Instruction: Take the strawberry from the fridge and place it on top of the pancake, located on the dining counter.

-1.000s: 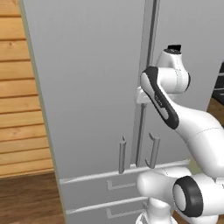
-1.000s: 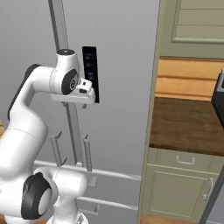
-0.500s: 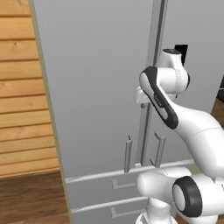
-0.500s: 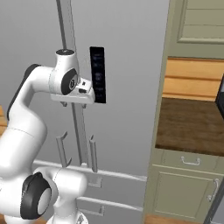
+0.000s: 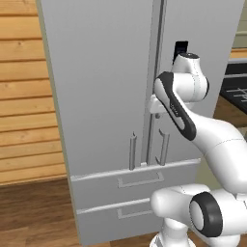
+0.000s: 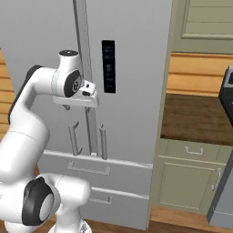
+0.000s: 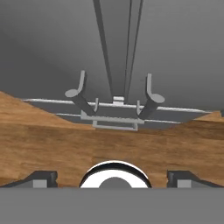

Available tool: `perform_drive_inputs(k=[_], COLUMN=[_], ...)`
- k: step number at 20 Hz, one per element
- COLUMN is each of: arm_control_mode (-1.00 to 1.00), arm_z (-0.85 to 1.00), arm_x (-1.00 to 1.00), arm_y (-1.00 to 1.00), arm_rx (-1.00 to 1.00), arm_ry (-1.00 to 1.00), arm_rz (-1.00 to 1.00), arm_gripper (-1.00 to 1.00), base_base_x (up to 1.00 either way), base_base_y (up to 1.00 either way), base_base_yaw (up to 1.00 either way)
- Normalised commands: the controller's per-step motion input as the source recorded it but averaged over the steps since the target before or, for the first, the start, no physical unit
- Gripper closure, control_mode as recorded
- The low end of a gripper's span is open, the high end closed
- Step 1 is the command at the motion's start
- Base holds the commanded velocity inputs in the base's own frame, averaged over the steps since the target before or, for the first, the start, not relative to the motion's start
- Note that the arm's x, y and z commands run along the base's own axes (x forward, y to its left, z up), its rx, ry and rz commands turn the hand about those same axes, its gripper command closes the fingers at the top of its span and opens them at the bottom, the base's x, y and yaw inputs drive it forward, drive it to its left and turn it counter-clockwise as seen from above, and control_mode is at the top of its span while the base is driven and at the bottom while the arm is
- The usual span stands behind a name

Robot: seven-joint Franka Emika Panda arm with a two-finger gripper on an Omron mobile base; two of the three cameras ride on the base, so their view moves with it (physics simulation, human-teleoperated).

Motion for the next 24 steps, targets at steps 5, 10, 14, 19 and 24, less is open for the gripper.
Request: perform_drive_inputs(k=[5,10,14,19,24], arm_control_mode=[1.0,1.0,-1.0,-1.0,-1.0], arm_z=[0.0,0.0,-0.31,-0.68,-0.77], arm_x=[0.0,0.0,0.0,0.23,0.24], arm_y=[0.0,0.0,-0.25,-0.46,-0.34], arm_rx=[0.0,0.0,0.0,0.0,0.0], arm_ry=[0.0,0.0,0.0,0.0,-0.07], arm_rz=[0.0,0.0,0.0,0.03,0.05], arm_gripper=[-1.0,-1.0,-1.0,-1.0,-1.0], base_base_x=[-0.97,-0.7,-0.07,0.0,0.0], base_base_y=[-0.03,-0.01,-0.03,0.0,0.0], base_base_yaw=[-0.03,-0.01,0.0,0.0,0.0])
